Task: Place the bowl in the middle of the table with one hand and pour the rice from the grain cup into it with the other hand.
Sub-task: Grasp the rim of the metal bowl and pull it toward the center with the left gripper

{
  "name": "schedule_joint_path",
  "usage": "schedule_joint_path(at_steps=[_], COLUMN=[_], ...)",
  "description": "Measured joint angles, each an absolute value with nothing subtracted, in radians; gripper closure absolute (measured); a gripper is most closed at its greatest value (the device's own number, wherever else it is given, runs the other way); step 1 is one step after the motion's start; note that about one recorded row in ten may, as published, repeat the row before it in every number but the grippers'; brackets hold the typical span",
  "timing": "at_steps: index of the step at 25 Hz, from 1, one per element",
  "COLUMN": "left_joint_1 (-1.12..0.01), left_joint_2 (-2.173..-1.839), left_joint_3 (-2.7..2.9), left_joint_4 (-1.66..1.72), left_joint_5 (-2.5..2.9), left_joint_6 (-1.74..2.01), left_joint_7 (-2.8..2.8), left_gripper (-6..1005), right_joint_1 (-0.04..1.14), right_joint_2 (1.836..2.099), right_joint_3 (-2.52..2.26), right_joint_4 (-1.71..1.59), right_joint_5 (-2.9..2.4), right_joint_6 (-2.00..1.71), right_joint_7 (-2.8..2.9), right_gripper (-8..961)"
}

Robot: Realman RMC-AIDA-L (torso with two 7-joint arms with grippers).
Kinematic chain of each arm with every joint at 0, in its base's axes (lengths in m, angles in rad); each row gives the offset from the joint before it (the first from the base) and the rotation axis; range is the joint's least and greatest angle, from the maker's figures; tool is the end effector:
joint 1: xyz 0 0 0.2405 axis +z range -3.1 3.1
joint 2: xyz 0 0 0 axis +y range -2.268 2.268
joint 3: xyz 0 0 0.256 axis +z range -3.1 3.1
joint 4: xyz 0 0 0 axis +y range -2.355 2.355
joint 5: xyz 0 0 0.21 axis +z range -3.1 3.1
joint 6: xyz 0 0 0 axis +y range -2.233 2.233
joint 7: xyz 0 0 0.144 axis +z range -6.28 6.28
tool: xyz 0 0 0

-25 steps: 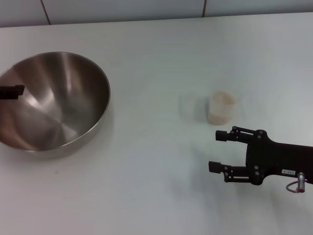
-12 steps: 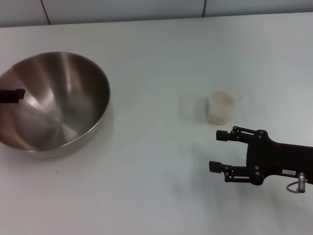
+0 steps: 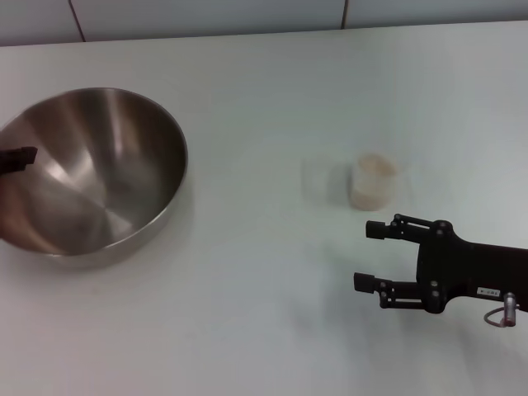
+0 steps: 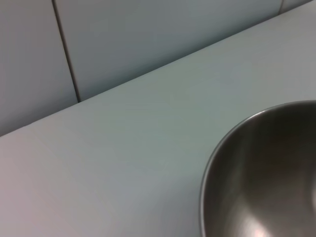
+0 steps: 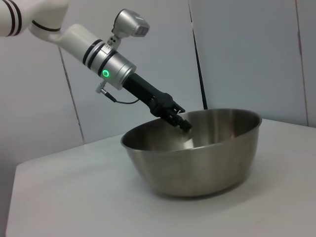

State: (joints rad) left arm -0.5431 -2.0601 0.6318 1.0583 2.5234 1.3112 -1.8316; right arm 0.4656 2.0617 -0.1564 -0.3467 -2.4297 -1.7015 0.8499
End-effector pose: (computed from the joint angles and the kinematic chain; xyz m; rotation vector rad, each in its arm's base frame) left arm -0.3100 0.3733 0.0884 -2.3337 -0.8440 0.0525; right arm 0.3122 0.2536 -0.0271 -2.7144 0.4602 0.8165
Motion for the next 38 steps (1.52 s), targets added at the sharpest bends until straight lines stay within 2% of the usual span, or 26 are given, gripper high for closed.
schedule_joint_path(at_steps=[9, 17, 27, 38], left_joint_1=[-0.548, -0.560, -0.609, -0.671], left_joint_2=[-2.060, -2.056, -2.036, -2.032], left_joint_3=[0.637, 0.636, 0.627, 0.629], left_joint_4=[1.057, 1.058, 1.059, 1.065], left_joint_5=[2.536, 2.542, 2.517, 2.429], left_joint_6=[1.304, 1.308, 1.384, 1.460], left_joint_7=[-1.845, -1.861, -1.946, -1.988], left_gripper=[771, 913, 927, 957], right_joint_1=[0.465, 0.465, 0.464, 0.466], right_joint_2=[2.062, 2.062, 2.062, 2.062], right_joint_3=[-0.156, -0.156, -0.156, -0.156], right_joint_4=[-0.347, -0.347, -0.347, -0.347], right_joint_5=[-2.430, -2.430, -2.424, -2.422], right_joint_6=[-1.703, -1.702, -1.701, -1.700], right_joint_7=[0.850, 0.850, 0.850, 0.850], right_gripper=[143, 143, 143, 144])
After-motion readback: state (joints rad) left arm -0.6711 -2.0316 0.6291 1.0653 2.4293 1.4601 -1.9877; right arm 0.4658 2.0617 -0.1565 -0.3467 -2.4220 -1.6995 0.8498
